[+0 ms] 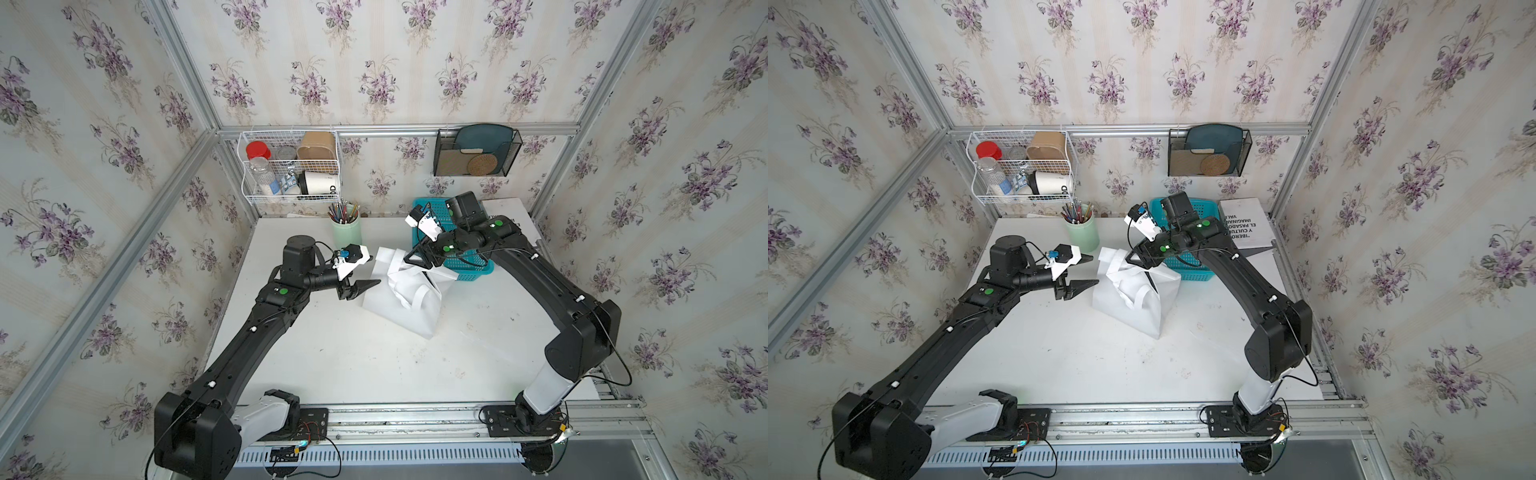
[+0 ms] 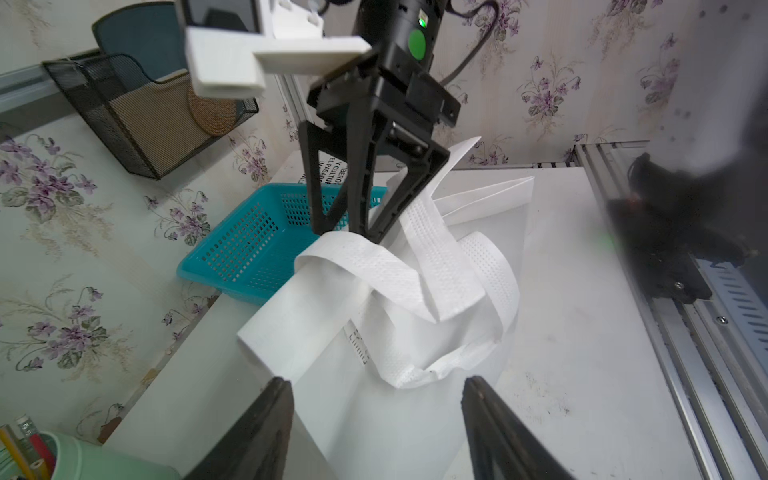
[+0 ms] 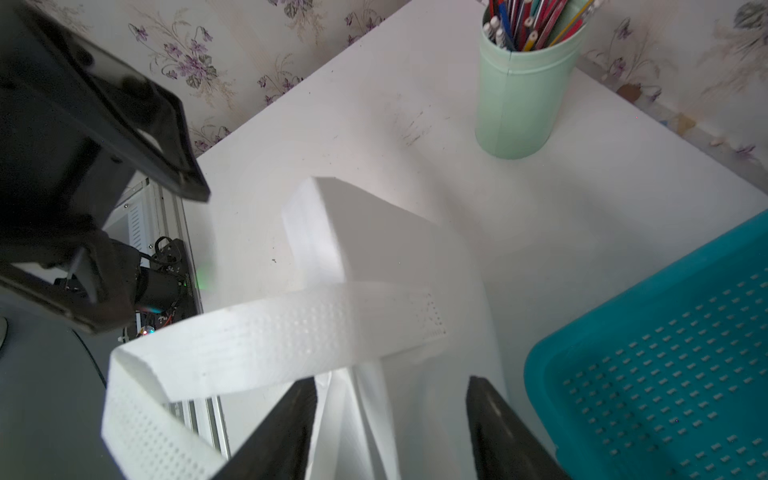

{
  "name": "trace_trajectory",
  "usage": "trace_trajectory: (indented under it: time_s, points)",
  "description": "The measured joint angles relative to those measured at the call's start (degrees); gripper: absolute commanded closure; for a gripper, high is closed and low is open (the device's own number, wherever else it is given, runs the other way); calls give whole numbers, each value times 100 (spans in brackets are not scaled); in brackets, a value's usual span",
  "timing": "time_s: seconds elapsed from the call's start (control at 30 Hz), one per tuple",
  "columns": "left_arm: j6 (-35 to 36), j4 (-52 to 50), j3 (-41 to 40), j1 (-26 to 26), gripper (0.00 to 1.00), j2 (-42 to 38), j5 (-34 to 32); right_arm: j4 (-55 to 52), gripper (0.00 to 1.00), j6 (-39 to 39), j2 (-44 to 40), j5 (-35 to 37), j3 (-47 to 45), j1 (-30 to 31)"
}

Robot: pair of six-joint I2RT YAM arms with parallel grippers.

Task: Place the ice pack in the delivery bag
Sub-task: Seal the delivery bag at the center of the board.

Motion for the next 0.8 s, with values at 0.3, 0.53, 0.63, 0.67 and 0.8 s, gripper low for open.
trace_trajectory:
  time_s: [0.3, 0.53, 0.63, 0.67, 0.8]
  points:
    - [1204, -1025, 1447, -625, 31, 201, -533, 3027, 12, 490, -2798, 675, -2776, -4]
    - [2651, -2356, 2135, -1434, 35, 726, -1294, 5928, 16, 1910, -4074, 1322, -5484, 142]
    - [2929, -2450, 2251, -1622, 39, 964, -1519, 6660, 14, 2061, -4441, 1523, -6157, 627]
    - [2988, -2446, 2267, -1687, 40, 1060, -1600, 6902, 13, 2052, -4607, 1587, -6402, 728]
    - [3174, -2251, 2267, -1998, 50, 1521, -2000, 7254, 15, 2061, -5062, 2002, -6767, 807]
